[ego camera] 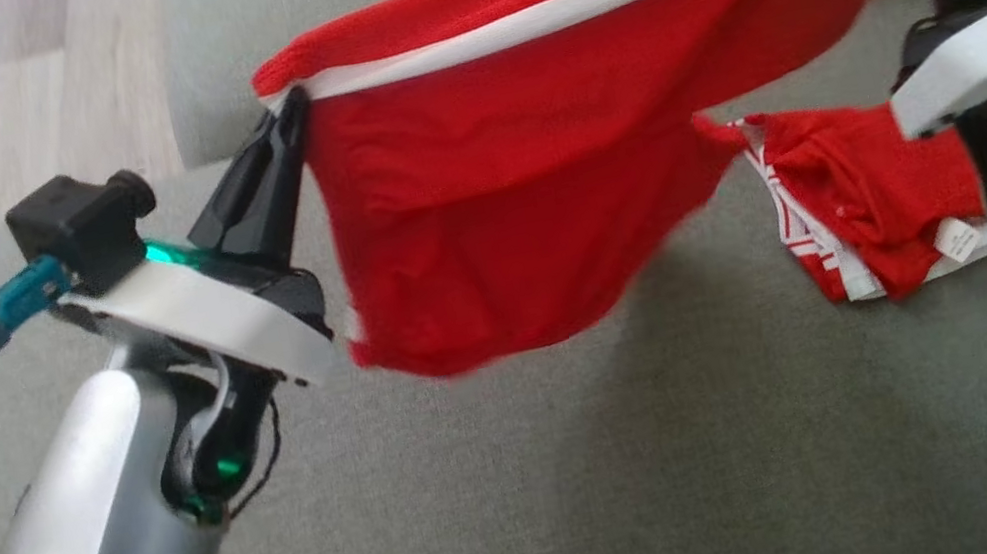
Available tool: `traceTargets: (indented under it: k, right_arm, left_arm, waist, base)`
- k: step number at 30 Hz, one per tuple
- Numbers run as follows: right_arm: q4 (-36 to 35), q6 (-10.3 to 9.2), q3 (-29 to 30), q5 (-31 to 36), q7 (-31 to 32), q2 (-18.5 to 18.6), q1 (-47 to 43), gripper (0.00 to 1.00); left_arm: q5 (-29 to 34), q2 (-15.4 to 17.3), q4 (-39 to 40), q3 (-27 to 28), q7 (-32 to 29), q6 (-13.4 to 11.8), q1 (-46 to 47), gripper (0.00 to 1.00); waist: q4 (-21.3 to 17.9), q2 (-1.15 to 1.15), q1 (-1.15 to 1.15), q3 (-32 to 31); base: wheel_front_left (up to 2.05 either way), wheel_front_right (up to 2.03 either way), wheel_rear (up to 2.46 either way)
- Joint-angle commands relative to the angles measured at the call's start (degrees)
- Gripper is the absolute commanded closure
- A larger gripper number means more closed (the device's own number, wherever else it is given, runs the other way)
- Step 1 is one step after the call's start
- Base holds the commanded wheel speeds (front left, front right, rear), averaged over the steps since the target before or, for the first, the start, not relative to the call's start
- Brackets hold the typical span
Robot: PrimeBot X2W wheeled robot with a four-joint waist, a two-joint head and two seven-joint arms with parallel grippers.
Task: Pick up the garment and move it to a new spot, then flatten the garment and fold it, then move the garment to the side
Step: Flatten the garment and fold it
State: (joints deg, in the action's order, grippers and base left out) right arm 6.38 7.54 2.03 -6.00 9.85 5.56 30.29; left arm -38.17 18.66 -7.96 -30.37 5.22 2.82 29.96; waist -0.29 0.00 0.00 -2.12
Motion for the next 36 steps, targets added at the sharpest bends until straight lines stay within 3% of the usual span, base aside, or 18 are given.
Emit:
traceTargets:
  k: [1, 11, 15, 16, 20, 24, 30, 36]
  right_arm:
    - [-4.9, -0.05, 0.5, 0.6, 1.9, -1.4, 1.3, 1.0]
    - [-15.9, -0.05, 3.3, 0.2, 10.0, -2.6, -4.2, 1.0]
    - [-16.1, -0.05, 2.3, 0.1, 12.1, -2.7, -1.6, 1.0]
    - [-15.2, -0.05, 1.2, -0.2, 12.8, -2.7, 1.9, 1.0]
    - [-9.0, -0.05, 0.0, -0.6, 12.3, -2.7, 13.1, 1.0]
    - [2.2, -0.05, -2.2, -1.3, 7.7, -2.7, 27.0, 1.0]
    - [20.3, -0.05, -0.2, -4.5, -7.9, -2.7, 45.3, 1.0]
    - [33.8, -0.05, -1.5, -8.6, -19.8, -2.7, 52.5, 1.0]
  left_arm:
    - [-1.3, 2.7, 5.4, 3.2, -1.9, -1.4, 0.9, 1.0]
    - [-2.8, 7.4, 18.3, 5.0, -8.0, -6.0, -4.5, 1.0]
    - [-2.5, 8.6, 18.4, 5.3, -9.9, -5.6, -1.7, 1.0]
    - [-2.2, 9.0, 17.3, 5.5, -10.7, -4.9, 1.6, 1.0]
    - [-2.5, 8.5, 11.6, 6.6, -11.1, -1.8, 11.6, 1.0]
    - [-1.5, 7.8, 1.4, 8.2, -9.3, 1.0, 24.4, 1.0]
    - [0.2, 5.1, -13.9, 9.4, -1.5, 3.2, 40.1, 1.0]
    - [0.0, 1.6, -24.1, 7.8, 5.8, 4.3, 46.7, 1.0]
  waist:
    - [0.0, 0.0, 0.0, -1.4]
    - [0.4, 0.0, 0.0, -0.3]
    - [0.4, 0.0, 0.0, 2.6]
    - [0.3, 0.0, 0.0, 5.9]
    - [0.3, 0.0, 0.0, 13.6]
    - [0.1, 0.0, 0.0, 19.9]
    - [0.5, 0.0, 0.0, 24.2]
    - [1.9, 0.0, 0.0, 27.2]
  base:
    - [0.0, 0.0, 0.0]
    - [0.0, 0.0, 0.0]
    - [0.0, 0.0, 0.0]
    - [0.0, 0.0, 0.0]
    - [0.0, 0.0, 0.0]
    - [0.0, 0.0, 0.0]
    - [0.0, 0.0, 0.0]
    - [0.0, 0.0, 0.0]
